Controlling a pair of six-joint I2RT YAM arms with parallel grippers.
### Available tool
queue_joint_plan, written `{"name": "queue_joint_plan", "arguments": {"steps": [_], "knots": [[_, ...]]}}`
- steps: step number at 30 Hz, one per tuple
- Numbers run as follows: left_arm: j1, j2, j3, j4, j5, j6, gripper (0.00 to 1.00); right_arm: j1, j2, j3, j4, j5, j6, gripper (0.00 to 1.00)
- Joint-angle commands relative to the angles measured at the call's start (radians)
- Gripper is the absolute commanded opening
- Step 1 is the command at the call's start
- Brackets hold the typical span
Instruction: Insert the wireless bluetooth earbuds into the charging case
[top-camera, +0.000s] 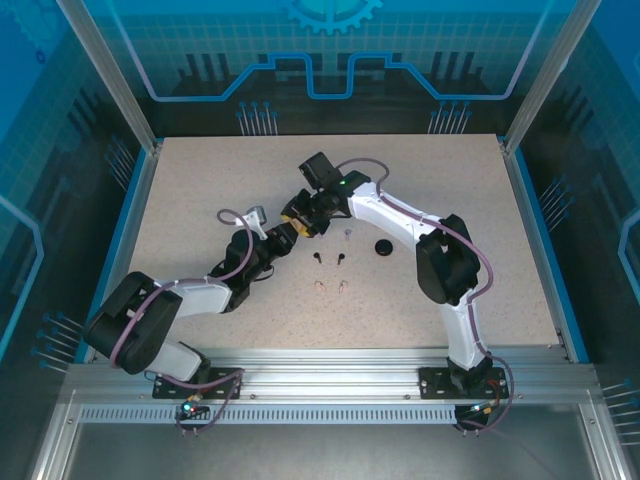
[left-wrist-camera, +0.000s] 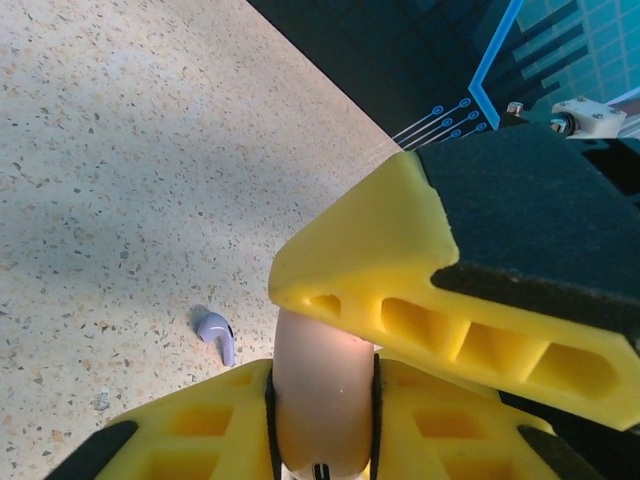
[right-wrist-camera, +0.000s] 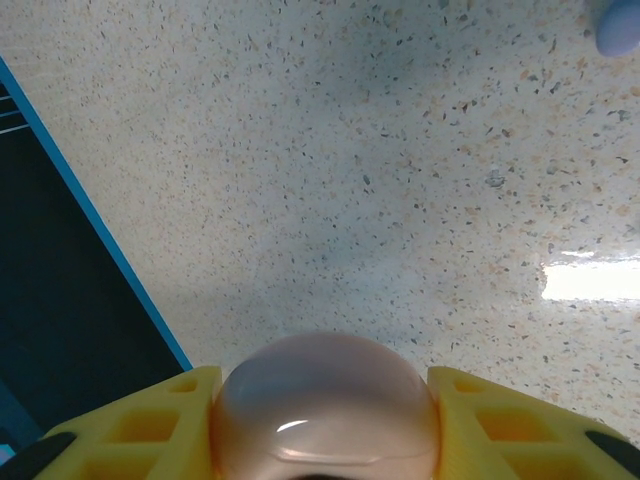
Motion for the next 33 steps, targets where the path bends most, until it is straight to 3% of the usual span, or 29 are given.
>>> {"name": "queue_joint_plan", "arguments": {"steps": [1, 11, 17, 21, 27, 33], "knots": [[0.001, 0.013, 0.046, 0.059, 0.001, 0.014, 0.22, 0.013, -0.022, -0.011, 0.001, -0.046, 0.015, 0.39], [0.001, 0.007, 0.047, 0.045, 0.011, 0.01, 0.0, 0.006, -0.025, -0.012, 0.018, -0.05, 0.024, 0.42], [0.0, -0.019, 0.055, -0.01, 0.036, 0.015, 0.0, -0.033, -0.042, -0.023, 0.075, -0.047, 0.024, 0.7], [0.002, -0.056, 0.059, -0.075, 0.06, 0.04, 0.0, -0.097, -0.111, -0.084, 0.123, -0.015, -0.004, 0.78], [0.039, -0.126, 0.084, -0.196, 0.194, 0.094, 0.0, -0.186, -0.293, -0.331, 0.208, -0.022, -0.196, 0.8], [0.094, -0.179, 0.152, -0.335, 0.421, 0.168, 0.0, -0.261, -0.509, -0.638, 0.404, -0.094, -0.587, 0.81]]}}
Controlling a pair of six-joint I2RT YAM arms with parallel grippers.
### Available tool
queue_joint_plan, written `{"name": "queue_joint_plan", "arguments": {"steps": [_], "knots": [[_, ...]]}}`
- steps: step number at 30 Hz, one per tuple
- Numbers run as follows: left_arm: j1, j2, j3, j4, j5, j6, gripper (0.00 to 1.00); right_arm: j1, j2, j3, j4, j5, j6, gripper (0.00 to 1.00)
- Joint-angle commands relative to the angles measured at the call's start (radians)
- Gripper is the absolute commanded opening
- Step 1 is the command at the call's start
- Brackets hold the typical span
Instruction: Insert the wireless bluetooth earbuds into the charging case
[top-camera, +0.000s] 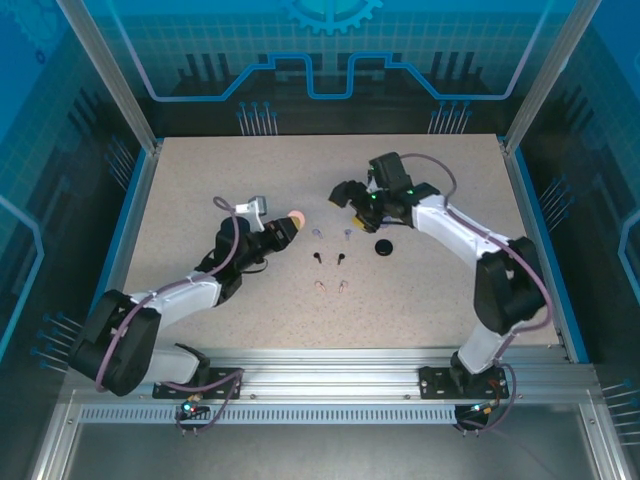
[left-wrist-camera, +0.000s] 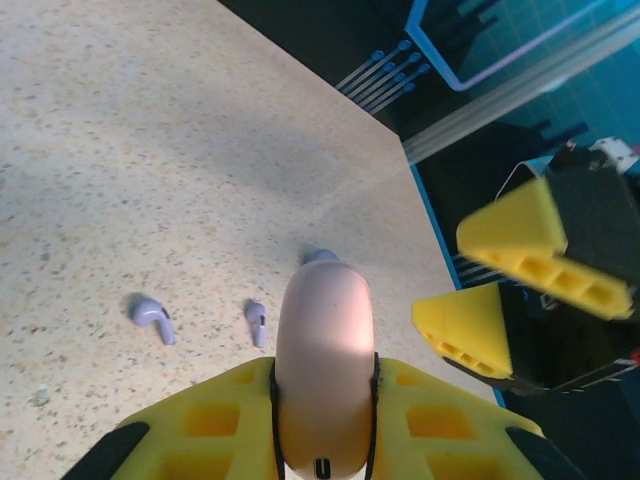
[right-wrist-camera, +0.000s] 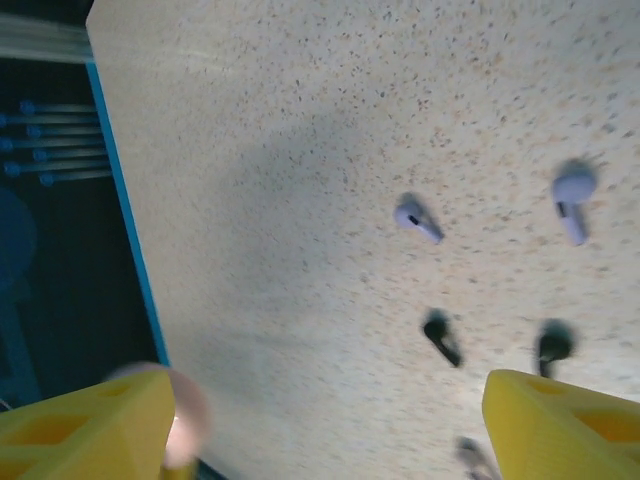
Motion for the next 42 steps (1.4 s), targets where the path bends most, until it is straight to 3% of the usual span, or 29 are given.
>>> {"name": "queue_joint_plan", "arguments": {"steps": [1, 6, 13, 29, 42], "knots": [[0.017, -0.043, 0.065, -0.101, 0.179, 0.079, 0.0, -0.014, -0.109, -0.128, 0.148, -0.075, -0.324, 0.81], [0.03, -0.031, 0.111, -0.139, 0.314, 0.083, 0.0, -0.014, -0.219, -0.238, 0.246, -0.206, -0.527, 0.81], [0.031, -0.008, 0.17, -0.204, 0.418, 0.101, 0.0, 0.014, -0.193, -0.196, 0.25, -0.354, -0.603, 0.78], [0.031, -0.008, 0.184, -0.198, 0.444, 0.101, 0.0, 0.058, -0.086, -0.133, 0.227, -0.321, -0.603, 0.71], [0.027, -0.038, 0.185, -0.177, 0.471, 0.083, 0.0, -0.025, -0.056, -0.202, 0.237, -0.274, -0.551, 0.62]]}}
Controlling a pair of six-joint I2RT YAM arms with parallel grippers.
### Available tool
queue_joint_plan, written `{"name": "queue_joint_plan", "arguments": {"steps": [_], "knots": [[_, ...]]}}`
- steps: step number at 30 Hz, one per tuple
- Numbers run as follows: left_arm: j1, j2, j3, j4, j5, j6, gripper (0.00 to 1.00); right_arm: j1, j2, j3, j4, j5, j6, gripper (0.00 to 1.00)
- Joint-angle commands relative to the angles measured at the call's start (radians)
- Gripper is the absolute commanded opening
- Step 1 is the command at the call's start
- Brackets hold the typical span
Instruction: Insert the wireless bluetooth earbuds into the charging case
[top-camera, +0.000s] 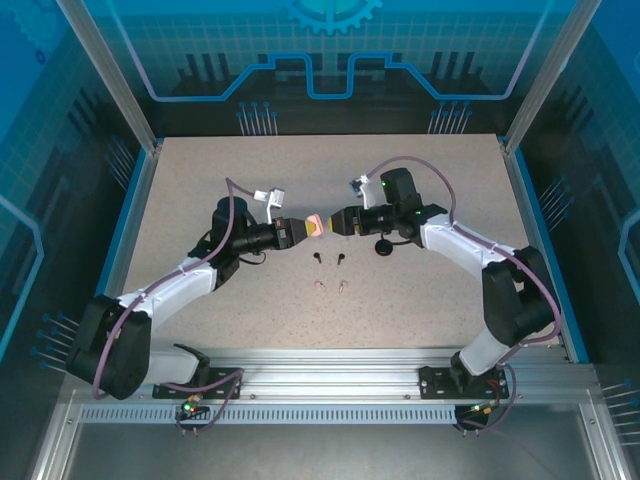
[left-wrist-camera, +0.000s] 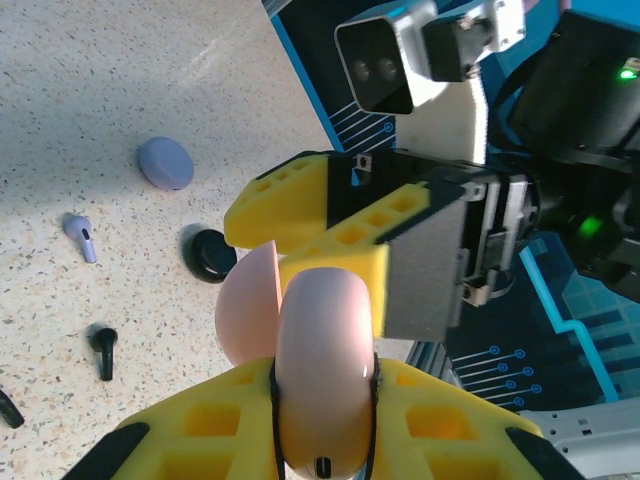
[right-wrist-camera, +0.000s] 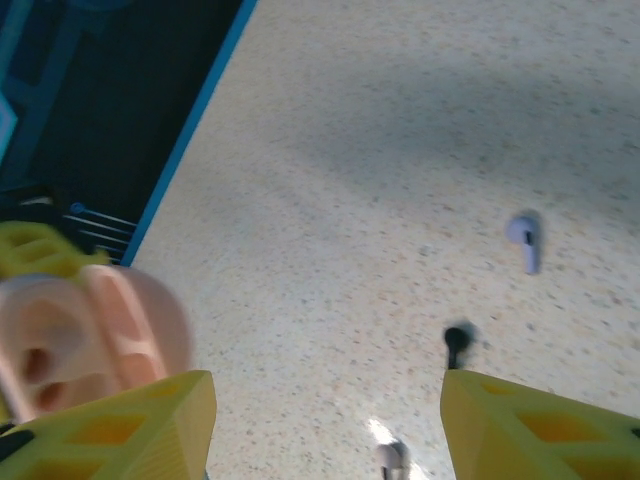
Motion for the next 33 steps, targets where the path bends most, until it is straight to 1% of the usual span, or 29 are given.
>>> {"name": "queue_joint_plan", "arguments": {"steps": [1, 4, 7, 10, 12, 15, 20, 33], "knots": [[-0.003, -0.026, 0.031, 0.03, 0.032, -0.002, 0.0, -0.01, -0.02, -0.019, -0.011, 0.011, 0.006, 0.62], [-0.002, -0.022, 0.03, 0.034, 0.032, -0.003, 0.0, -0.017, -0.075, -0.035, -0.02, -0.018, 0.008, 0.61], [-0.004, -0.02, 0.026, 0.04, 0.036, -0.004, 0.0, -0.018, -0.128, -0.06, 0.003, -0.101, 0.02, 0.62], [-0.007, -0.02, 0.027, 0.048, 0.042, -0.007, 0.0, -0.013, -0.136, -0.064, 0.031, -0.163, 0.044, 0.58], [-0.011, -0.02, 0.027, 0.053, 0.047, -0.01, 0.0, -0.008, -0.128, -0.064, 0.054, -0.173, 0.064, 0.56], [-0.016, -0.02, 0.029, 0.057, 0.047, -0.015, 0.0, 0.002, -0.105, -0.053, 0.085, -0.176, 0.088, 0.52], [-0.022, -0.029, 0.031, 0.053, 0.043, -0.017, 0.0, 0.021, -0.069, -0.029, 0.087, -0.161, 0.089, 0.47], [-0.038, -0.016, 0.039, 0.056, 0.04, -0.013, 0.0, 0.035, -0.005, 0.011, 0.094, -0.147, 0.106, 0.41]]}}
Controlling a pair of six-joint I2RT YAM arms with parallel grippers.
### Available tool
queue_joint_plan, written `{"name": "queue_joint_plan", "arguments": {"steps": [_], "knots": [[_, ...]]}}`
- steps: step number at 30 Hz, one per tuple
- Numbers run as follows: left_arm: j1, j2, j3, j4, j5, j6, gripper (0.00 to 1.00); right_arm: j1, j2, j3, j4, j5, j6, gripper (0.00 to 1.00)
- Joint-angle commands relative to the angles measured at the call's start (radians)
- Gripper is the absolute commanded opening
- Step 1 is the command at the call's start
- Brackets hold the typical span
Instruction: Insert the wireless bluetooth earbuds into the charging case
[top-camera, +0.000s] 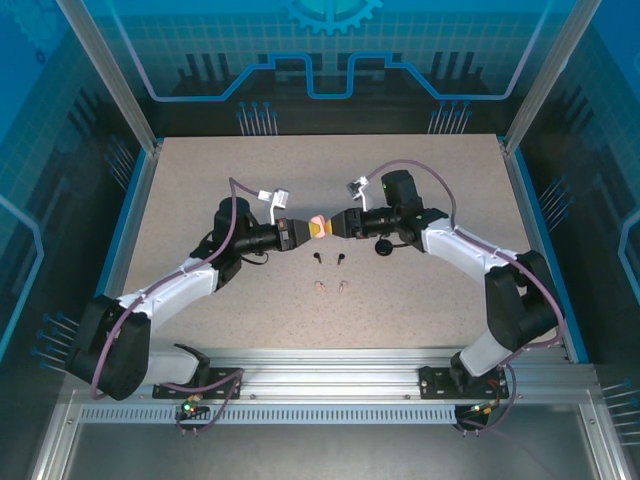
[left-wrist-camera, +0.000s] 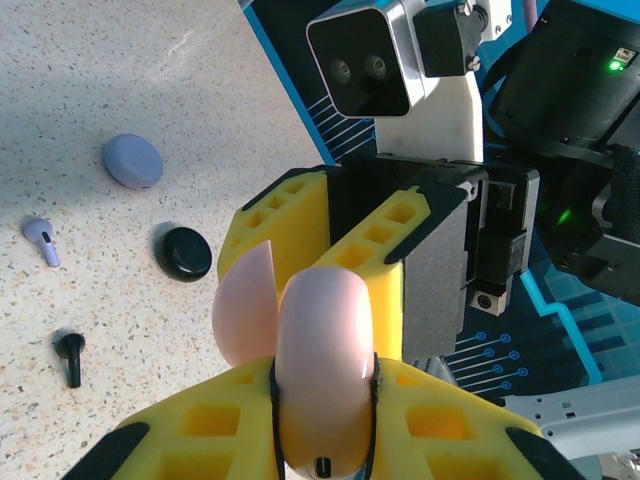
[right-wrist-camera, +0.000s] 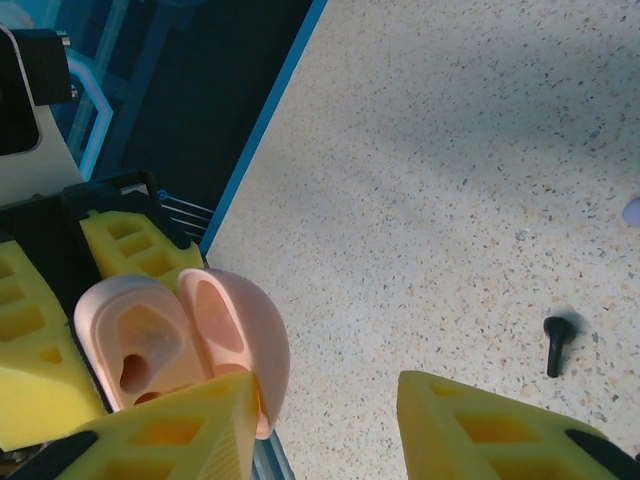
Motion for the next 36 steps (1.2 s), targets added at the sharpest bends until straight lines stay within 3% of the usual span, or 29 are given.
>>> {"name": "queue_joint_plan", "arguments": {"steps": [1, 21, 28, 30, 31, 34, 36], "knots": [[-0.01, -0.013, 0.037, 0.034, 0.025, -0.012, 0.0, 0.019, 0.023, 0.038, 0.018, -0.009, 0.008, 0.4], [-0.011, 0.004, 0.041, 0.051, 0.01, -0.016, 0.0, 0.05, 0.057, 0.033, 0.026, -0.049, -0.011, 0.24], [-0.013, 0.006, 0.04, 0.044, 0.009, -0.018, 0.0, 0.047, 0.067, 0.066, 0.024, -0.053, -0.004, 0.0], [-0.015, 0.008, 0.041, 0.032, 0.006, -0.017, 0.0, 0.048, 0.066, 0.077, 0.009, -0.05, -0.009, 0.0], [-0.014, 0.011, 0.043, 0.023, 0.002, -0.016, 0.08, 0.048, 0.065, 0.083, -0.004, -0.043, -0.016, 0.0], [-0.013, 0.009, 0.05, -0.015, -0.028, -0.011, 0.6, 0.048, 0.058, 0.111, -0.099, 0.009, -0.051, 0.0], [-0.013, 0.0, 0.075, -0.077, -0.048, 0.017, 0.79, 0.043, 0.064, 0.153, -0.223, 0.085, -0.103, 0.0]]}}
